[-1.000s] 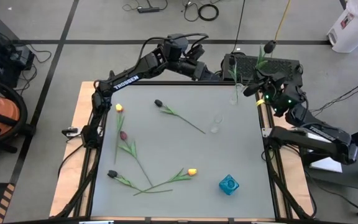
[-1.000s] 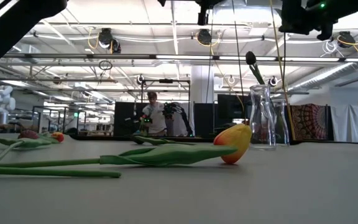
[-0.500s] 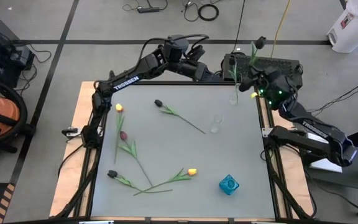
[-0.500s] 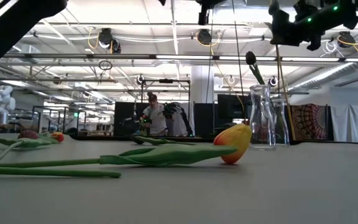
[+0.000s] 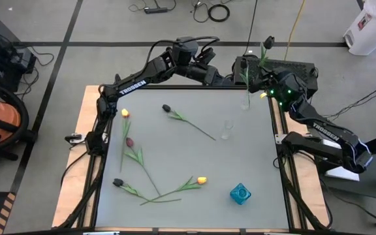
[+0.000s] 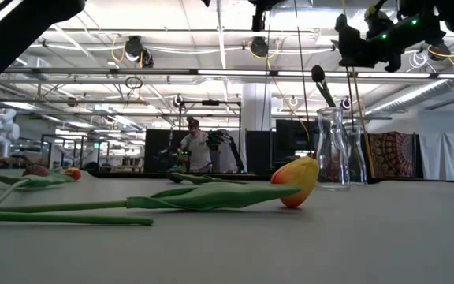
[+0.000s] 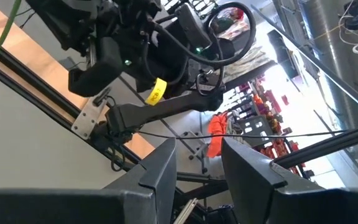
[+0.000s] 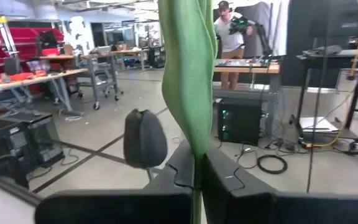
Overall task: Sort flowers into vase by color
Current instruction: Put the middle black tulip into the top transparent vase, then put the top black tulip into the top transparent vase
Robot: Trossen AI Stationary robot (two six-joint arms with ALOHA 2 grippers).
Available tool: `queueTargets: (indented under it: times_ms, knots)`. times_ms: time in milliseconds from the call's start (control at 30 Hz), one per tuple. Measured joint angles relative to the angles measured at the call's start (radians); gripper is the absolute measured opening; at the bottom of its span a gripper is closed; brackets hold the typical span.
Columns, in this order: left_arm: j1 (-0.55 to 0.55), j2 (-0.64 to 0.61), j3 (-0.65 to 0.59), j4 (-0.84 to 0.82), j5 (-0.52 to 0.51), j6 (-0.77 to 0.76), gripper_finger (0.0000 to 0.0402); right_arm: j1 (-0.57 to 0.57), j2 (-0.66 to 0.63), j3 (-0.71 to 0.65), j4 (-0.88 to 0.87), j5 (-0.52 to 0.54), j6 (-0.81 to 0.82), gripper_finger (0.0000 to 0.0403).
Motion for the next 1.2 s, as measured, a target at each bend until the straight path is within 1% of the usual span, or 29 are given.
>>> queueTargets:
  times_ms: [233, 467, 833, 1000, 1200]
  knots:
    - [0.0, 0.0, 0.0, 0.0, 0.0, 0.0, 0.0132, -0.003, 0.017, 0.0, 0.002, -0.014, -0.014, 0.0002]
    - [0.0, 0.0, 0.0, 0.0, 0.0, 0.0, 0.0132, -0.002, 0.016, 0.0, 0.002, -0.014, -0.068, 0.0029]
    - [-0.001, 0.0, 0.0, 0.0, -0.007, 0.0, 0.0132, -0.002, 0.016, 0.0, 0.001, -0.028, -0.056, 0.0059]
    - [-0.005, 0.0, 0.0, 0.0, -0.008, 0.0, 0.0132, -0.002, 0.014, 0.0, -0.01, -0.031, -0.048, 0.0084]
    - [-0.013, 0.0, 0.0, 0.0, -0.014, 0.0, 0.0132, -0.002, -0.021, 0.0, -0.062, -0.031, -0.054, 0.0133]
